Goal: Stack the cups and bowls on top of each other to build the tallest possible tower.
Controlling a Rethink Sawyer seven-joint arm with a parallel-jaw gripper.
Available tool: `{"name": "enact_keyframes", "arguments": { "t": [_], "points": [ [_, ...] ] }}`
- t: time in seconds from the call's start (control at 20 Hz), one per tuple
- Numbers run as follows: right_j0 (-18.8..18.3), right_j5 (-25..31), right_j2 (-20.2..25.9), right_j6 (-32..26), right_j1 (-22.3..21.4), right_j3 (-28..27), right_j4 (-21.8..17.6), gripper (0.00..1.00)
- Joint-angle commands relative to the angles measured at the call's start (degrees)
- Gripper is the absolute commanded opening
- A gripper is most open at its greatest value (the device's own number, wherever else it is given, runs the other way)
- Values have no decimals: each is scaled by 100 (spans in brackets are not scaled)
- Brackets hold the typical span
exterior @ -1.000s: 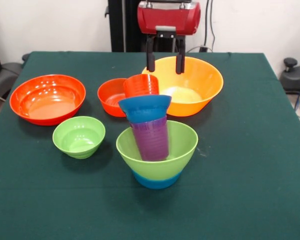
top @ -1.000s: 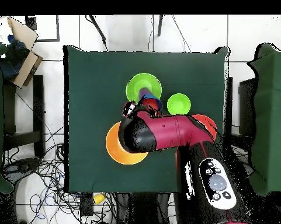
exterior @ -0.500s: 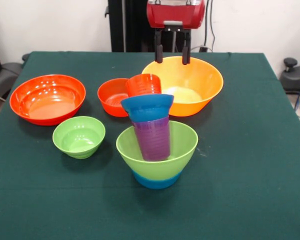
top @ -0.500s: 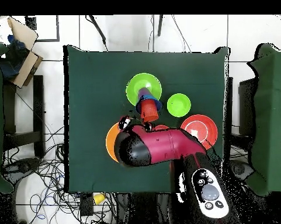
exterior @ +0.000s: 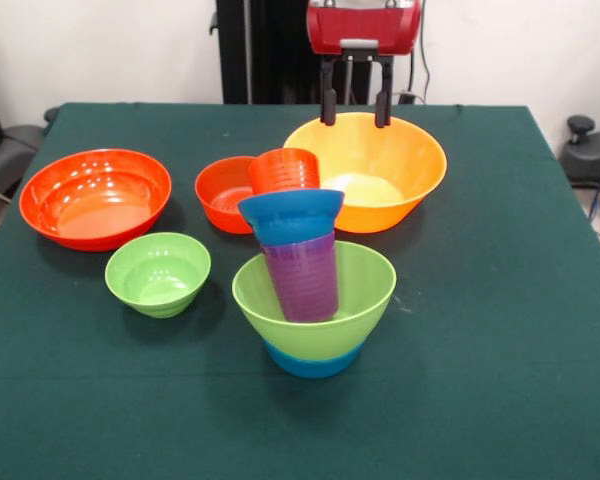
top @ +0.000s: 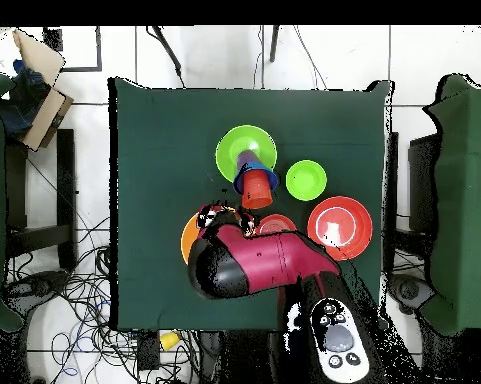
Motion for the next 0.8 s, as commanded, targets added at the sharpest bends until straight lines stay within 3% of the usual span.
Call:
{"name": "enact_keyframes", "arguments": {
  "t": [0.05,0.5,0.8],
  "points": [
    [324,-421,-576,416,529,62,-425,100],
    [458,-629,-1046,193,713,-219,-463,100],
    [470,-924,-1072,131,928,-459,-407,100]
  ]
}}
